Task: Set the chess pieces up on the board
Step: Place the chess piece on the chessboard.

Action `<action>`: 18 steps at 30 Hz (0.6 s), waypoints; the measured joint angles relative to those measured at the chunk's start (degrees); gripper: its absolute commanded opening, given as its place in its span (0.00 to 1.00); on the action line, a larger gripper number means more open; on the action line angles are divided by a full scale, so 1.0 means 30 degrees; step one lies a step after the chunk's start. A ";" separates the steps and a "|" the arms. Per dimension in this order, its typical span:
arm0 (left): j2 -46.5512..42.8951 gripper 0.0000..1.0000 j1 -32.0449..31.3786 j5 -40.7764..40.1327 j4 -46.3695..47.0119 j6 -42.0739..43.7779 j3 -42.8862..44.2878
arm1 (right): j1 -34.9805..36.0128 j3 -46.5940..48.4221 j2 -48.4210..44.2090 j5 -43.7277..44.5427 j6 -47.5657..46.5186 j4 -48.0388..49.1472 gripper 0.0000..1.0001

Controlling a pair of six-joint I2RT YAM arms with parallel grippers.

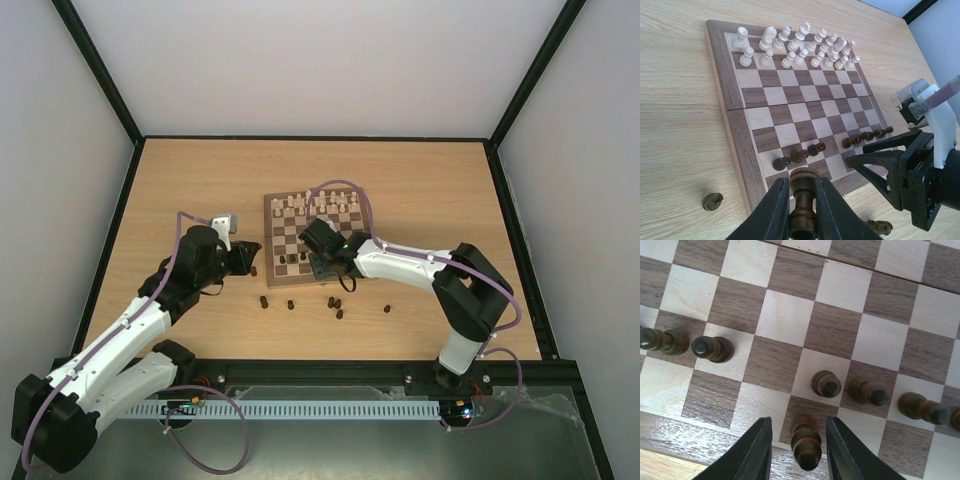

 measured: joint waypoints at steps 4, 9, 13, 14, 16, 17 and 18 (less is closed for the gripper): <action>0.0051 0.07 0.0000 0.0000 -0.0007 0.0000 0.0000 | 0.0000 -0.0022 -0.0248 -0.0393 0.0051 0.0007 0.41; 0.0204 0.07 0.0000 0.0015 -0.0080 0.0007 0.0000 | 0.0000 -0.0117 -0.1457 -0.0816 0.0080 -0.0007 0.45; 0.0393 0.07 0.0000 0.0233 -0.0532 0.0007 0.0066 | 0.0000 -0.0255 -0.2805 -0.0998 0.0080 -0.0058 0.46; 0.0444 0.07 0.0000 0.0386 -0.0612 0.0007 0.0073 | 0.0000 -0.0284 -0.3126 -0.1122 0.0080 -0.0066 0.46; 0.0546 0.08 0.0000 0.0860 -0.0823 0.0015 0.0153 | 0.0000 -0.0328 -0.3745 -0.1464 0.0087 -0.0073 0.46; 0.0612 0.08 -0.0007 0.1013 -0.0889 0.0015 0.0219 | 0.0000 -0.0328 -0.4014 -0.1661 0.0080 -0.0066 0.46; 0.0750 0.08 -0.0029 0.1195 -0.1049 0.0036 0.0386 | 0.0000 -0.0328 -0.4211 -0.1851 0.0080 -0.0066 0.46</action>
